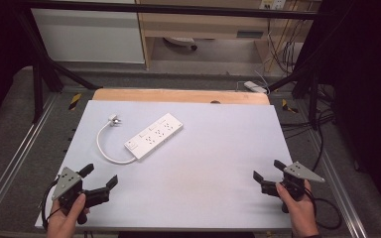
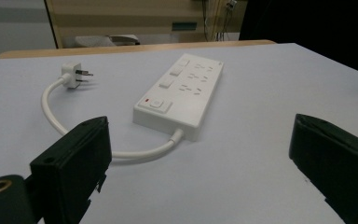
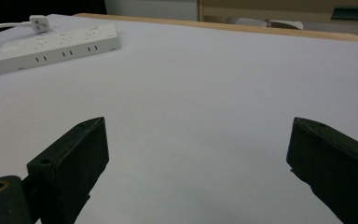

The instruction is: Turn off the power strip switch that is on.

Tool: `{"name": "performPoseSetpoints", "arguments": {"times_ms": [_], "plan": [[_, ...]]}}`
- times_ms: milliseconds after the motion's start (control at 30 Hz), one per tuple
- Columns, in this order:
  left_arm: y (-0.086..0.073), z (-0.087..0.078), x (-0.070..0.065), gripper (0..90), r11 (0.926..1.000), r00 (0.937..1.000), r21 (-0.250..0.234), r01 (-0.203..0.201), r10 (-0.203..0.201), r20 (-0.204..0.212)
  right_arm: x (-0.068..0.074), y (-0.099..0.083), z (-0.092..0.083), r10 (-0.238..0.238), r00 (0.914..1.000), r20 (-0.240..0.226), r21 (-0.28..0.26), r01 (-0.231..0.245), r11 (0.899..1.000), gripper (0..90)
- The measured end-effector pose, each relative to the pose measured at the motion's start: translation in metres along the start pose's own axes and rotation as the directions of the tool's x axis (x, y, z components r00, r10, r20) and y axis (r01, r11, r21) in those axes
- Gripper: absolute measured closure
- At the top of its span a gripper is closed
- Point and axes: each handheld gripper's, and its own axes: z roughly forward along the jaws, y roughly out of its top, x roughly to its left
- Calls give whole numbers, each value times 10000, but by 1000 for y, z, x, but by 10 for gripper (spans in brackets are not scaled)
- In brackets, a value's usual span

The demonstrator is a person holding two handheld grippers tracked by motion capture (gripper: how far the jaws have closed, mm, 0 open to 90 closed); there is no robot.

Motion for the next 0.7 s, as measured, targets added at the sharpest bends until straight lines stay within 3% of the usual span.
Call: {"name": "performPoseSetpoints", "arguments": {"times_ms": [67, 700], "plan": [[0, 1, -1, 52, 10000, 10000, 6, -12, 12, 22, 1, -1, 1, -183, 9998, 39, 141, 183, 9997, 52], [11, 3, -9, 48, 9993, 9993, -350, -95, 108, 359, -3, -1, 4, -24, 9998, 204, 85, 23, 10000, 46]]}}
